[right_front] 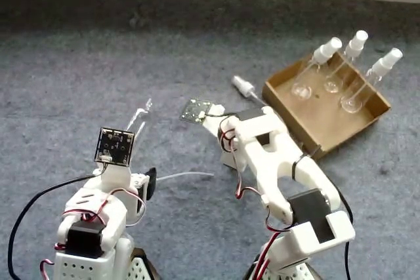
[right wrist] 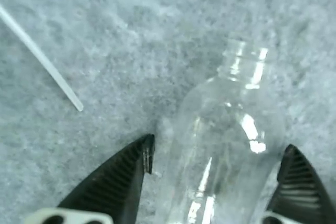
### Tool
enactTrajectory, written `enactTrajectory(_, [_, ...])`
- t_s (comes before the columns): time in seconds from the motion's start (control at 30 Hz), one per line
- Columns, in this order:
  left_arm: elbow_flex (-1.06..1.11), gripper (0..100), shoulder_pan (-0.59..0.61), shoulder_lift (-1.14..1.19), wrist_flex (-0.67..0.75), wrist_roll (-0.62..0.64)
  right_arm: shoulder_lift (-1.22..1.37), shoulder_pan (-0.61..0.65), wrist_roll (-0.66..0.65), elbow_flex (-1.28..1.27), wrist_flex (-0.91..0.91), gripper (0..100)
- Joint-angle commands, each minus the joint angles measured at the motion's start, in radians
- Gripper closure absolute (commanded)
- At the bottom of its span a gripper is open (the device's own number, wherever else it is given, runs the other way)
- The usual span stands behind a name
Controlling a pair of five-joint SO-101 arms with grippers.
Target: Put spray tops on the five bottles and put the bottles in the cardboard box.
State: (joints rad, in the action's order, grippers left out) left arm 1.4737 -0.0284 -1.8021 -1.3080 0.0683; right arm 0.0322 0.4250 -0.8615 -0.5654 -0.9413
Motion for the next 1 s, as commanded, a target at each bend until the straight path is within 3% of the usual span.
enactTrajectory(0.0, [-0.001,83,-0.015,0.002,-0.003,-0.012,-0.041,0.004,-0.005,0.008,0.025,75.1])
enactTrajectory(0.43, [0.001,83,-0.015,0.002,-0.003,-0.012,-0.481,-0.073,-0.006,-0.045,-0.042,76.3])
enactTrajectory(0.77, [0.001,83,-0.015,0.002,-0.003,-0.012,-0.897,-0.12,-0.012,-0.277,-0.064,76.1])
enactTrajectory(0.97, [0.001,83,-0.019,0.002,-0.003,-0.012,-0.809,-0.12,0.032,-0.28,-0.117,69.3])
